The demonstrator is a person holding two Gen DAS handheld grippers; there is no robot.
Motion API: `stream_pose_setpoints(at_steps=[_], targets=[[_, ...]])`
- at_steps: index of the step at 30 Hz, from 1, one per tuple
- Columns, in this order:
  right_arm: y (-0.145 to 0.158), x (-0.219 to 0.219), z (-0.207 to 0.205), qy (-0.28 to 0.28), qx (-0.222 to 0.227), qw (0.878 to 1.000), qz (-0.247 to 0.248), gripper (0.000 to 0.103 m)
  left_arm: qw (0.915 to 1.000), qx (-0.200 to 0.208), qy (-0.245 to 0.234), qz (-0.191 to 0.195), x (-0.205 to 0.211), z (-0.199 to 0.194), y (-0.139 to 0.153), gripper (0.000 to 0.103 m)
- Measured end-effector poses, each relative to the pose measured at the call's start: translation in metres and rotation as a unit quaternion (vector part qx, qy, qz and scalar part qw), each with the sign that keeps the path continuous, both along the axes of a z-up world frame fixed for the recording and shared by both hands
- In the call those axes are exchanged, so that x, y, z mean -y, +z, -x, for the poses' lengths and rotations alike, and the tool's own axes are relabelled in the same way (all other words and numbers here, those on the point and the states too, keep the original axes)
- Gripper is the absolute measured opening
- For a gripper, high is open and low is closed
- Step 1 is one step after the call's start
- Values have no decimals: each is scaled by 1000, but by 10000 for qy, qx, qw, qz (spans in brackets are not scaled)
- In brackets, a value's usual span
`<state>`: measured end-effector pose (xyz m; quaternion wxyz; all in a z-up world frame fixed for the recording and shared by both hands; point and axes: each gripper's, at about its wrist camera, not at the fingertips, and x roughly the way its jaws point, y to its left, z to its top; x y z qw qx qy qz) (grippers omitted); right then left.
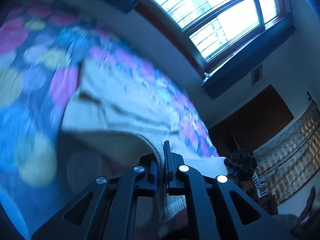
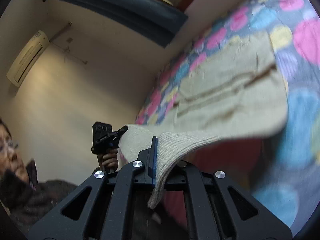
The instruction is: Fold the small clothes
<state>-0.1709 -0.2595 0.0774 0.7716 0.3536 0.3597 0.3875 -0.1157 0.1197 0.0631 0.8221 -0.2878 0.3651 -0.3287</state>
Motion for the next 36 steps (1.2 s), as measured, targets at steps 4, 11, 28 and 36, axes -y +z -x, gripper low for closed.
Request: stream_pose_setpoints(at_steps=[4,11,28,36], targets=[[1,16,-65,-181,-45,9997,-141,4,9999,26,113,31,7,-62,-5,5],[-54,28,-185,-580,-824,9942,-377,4,9981,-390,442,-153,14,-175,-57,5],[-98,65,-245,-1148,-1082,9874,113,36,9921,-159,243,-1217,6,-229,-74,38],[-106,55,-272,-1024,-1155,9856,684,36,9843,-150,-204,-1745,36,-249,-81,45]])
